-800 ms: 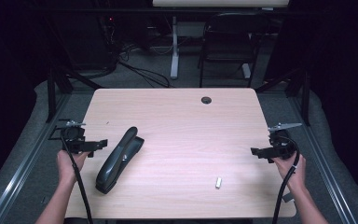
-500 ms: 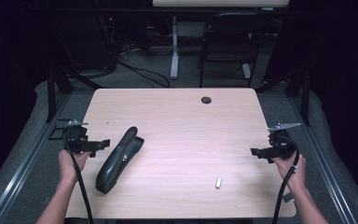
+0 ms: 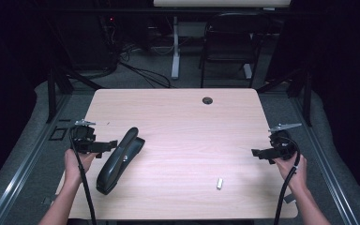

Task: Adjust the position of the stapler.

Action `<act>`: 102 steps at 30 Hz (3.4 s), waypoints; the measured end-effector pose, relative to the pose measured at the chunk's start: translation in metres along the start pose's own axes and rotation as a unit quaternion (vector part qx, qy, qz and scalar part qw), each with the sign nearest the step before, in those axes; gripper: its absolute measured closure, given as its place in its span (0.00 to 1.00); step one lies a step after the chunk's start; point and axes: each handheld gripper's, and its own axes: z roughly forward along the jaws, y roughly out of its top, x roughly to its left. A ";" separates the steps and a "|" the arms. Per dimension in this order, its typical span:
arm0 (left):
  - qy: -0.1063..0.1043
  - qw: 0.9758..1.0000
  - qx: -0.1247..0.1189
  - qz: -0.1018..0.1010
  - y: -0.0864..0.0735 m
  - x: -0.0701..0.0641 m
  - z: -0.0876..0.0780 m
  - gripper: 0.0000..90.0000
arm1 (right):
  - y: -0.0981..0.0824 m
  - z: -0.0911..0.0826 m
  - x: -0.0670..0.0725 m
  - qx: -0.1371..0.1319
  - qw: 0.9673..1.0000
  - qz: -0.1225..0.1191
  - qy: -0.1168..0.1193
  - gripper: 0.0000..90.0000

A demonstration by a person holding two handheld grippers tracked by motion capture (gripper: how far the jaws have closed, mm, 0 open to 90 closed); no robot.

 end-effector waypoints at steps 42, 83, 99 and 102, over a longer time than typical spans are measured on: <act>-0.003 0.994 0.072 0.086 -0.006 -0.037 0.044 0.64 | -0.001 -0.001 0.000 0.010 1.000 0.001 -0.007 0.12; -0.103 0.971 0.068 0.206 0.010 -0.045 0.064 0.65 | 0.001 0.004 0.002 0.019 1.000 -0.007 -0.005 0.13; -0.141 0.953 0.071 0.257 0.021 -0.058 0.078 0.65 | 0.002 0.005 0.004 0.022 1.000 -0.012 -0.006 0.14; -0.149 0.949 0.071 0.268 0.023 -0.062 0.081 0.65 | 0.003 0.005 0.004 0.023 1.000 -0.013 -0.005 0.14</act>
